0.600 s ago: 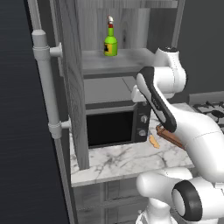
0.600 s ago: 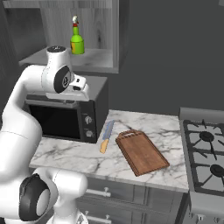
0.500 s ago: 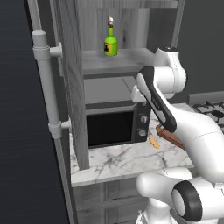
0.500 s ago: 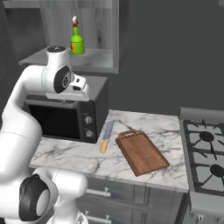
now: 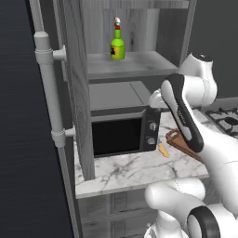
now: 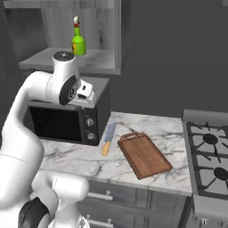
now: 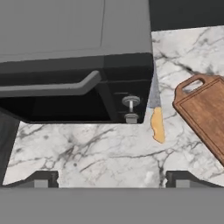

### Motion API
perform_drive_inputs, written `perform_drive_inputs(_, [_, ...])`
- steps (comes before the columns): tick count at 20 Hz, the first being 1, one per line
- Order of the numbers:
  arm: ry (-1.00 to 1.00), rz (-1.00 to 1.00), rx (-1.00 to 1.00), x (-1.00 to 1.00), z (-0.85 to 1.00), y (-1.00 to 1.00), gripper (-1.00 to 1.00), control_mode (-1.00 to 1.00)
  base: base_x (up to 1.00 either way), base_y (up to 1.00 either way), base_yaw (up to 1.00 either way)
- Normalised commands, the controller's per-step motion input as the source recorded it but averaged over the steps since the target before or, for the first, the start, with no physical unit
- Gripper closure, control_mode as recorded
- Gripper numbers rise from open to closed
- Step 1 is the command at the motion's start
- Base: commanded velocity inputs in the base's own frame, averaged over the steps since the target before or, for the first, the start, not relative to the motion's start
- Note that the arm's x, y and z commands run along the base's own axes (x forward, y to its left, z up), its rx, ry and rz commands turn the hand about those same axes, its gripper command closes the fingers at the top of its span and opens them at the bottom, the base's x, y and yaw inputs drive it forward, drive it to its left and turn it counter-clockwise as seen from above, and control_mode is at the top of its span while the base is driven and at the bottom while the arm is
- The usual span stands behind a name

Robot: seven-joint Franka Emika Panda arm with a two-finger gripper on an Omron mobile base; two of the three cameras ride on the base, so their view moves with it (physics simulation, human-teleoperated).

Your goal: Move the cutting board and knife to the sink. Then move spray from the cabinet to the counter.

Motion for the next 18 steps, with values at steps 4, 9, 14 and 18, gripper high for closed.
perform_drive_inputs(4, [-0.16, -0.03, 0.21, -0.34, -0.04, -0.41, -1.0, -1.0, 0.0, 0.0, 0.0])
perform_drive_inputs(9, [-0.16, 0.0, 0.19, -0.23, -0.05, -0.36, -1.0, -1.0, 0.0, 0.0, 0.0])
perform_drive_inputs(14, [-0.01, 0.0, 0.06, -0.12, -0.05, -0.36, -1.0, -1.0, 0.0, 0.0, 0.0])
perform_drive_inputs(18, [0.0, 0.0, 0.0, -0.05, -0.07, -0.42, -1.0, -1.0, 0.0, 0.0, 0.0])
